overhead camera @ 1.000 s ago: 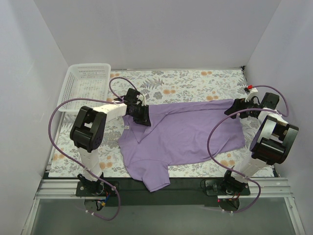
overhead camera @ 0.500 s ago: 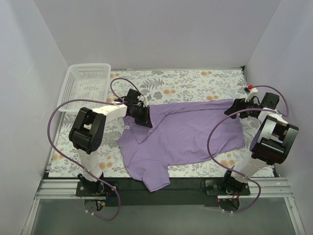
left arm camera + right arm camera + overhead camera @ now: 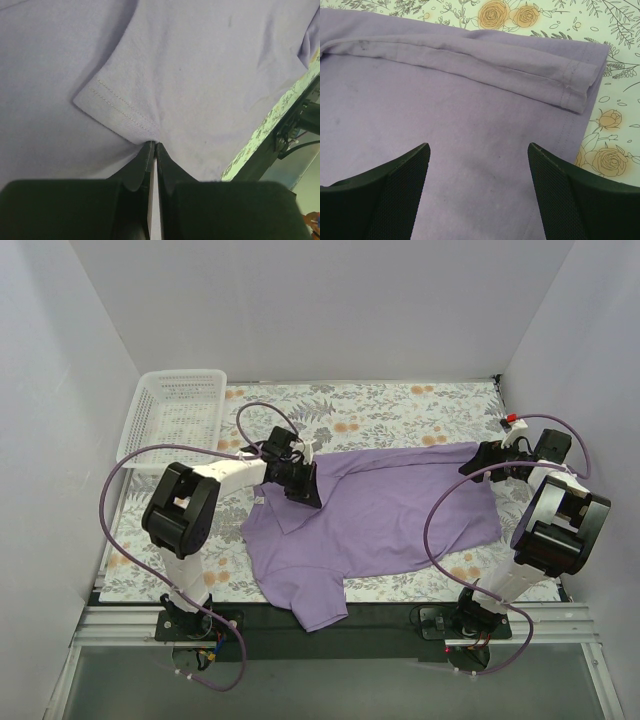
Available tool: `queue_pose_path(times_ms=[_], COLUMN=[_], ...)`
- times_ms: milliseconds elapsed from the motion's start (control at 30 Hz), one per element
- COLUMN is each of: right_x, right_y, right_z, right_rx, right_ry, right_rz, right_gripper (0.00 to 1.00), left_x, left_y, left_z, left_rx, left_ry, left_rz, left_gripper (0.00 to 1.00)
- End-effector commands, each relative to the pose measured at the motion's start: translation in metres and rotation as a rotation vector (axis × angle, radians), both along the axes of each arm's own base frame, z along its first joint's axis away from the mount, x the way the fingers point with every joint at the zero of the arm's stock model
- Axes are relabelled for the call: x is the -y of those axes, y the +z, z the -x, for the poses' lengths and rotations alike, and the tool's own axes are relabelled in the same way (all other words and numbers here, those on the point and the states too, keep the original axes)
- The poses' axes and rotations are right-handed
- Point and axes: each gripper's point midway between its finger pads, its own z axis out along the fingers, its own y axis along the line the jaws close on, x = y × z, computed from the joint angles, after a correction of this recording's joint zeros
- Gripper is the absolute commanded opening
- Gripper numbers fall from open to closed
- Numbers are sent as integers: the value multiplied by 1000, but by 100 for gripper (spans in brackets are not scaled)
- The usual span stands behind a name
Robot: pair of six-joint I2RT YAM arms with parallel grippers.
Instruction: Fold and stack the t-shirts
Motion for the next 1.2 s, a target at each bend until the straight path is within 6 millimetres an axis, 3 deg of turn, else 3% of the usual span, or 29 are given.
queue_pose_path(times_ms=[0, 200, 233, 300, 333, 533, 667, 967, 1167], right_x=[-4, -4, -4, -4, -4, -4, -4, -3, -3], right_y=[2, 1, 1, 0, 0, 0, -1, -1, -2], right_z=[4, 4, 4, 4, 4, 4, 4, 4, 5], right_rx=[-3, -8, -7, -9, -8, -8, -14, -12, -14], right_ry=[14, 13, 13, 13, 14, 14, 14, 12, 12], right_rz=[-27, -29, -27, -28, -27, -27, -30, -27, -28], right_gripper=[86, 86, 86, 86, 86, 86, 86, 86, 86], left_x=[9, 16, 18, 17, 16, 11, -1, -4, 0], left_y=[18, 14, 12, 10, 9, 39, 43, 12, 7], left_z=[8, 18, 21, 23, 24, 14, -10, -41, -51], left_rx=[39, 31, 28, 33, 32, 152, 229, 152, 154], left_ry=[-51, -88, -98, -98, -96, -59, 90, 214, 210], left_rz=[48, 46, 43, 29, 24, 29, -44, -120, -138], left_gripper=[0, 0, 4, 25, 28, 39, 48, 47, 46])
